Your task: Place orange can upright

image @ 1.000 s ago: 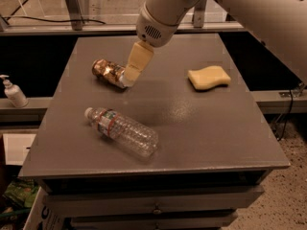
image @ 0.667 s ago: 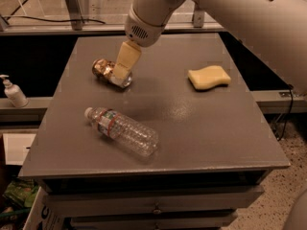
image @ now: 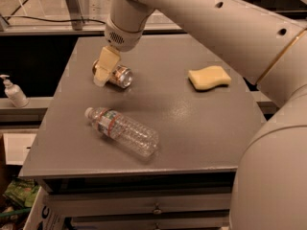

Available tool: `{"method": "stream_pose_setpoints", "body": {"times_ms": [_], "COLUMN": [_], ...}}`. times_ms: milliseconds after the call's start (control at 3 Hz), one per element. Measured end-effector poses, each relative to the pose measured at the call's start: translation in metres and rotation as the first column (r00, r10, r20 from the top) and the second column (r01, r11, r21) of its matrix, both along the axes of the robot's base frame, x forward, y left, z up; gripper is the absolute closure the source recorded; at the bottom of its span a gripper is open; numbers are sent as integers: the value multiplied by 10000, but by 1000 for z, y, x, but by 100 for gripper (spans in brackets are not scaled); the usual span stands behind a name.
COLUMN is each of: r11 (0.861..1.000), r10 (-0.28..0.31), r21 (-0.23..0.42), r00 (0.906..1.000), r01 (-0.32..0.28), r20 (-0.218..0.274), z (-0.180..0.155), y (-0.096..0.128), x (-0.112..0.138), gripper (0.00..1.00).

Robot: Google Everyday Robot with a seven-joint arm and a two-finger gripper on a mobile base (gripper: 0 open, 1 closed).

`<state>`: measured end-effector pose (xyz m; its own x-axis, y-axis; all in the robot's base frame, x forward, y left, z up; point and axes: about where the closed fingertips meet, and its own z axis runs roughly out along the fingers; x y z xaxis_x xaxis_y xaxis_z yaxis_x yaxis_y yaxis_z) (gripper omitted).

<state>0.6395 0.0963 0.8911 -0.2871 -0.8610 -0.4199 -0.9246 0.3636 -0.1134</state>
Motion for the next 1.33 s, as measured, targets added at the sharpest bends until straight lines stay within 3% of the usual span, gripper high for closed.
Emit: {"method": "stream_pose_setpoints", "body": {"times_ms": [333,1333], "r11": [9996,9917], "r10": [-103,243], "r21": [-270,-1255], "r00": [9998,9992], "r01": [99,-282], "r20": [-152,-325], "z": [-16,-55], "y": [14,51], "x": [17,19], "gripper": [0,0]}}
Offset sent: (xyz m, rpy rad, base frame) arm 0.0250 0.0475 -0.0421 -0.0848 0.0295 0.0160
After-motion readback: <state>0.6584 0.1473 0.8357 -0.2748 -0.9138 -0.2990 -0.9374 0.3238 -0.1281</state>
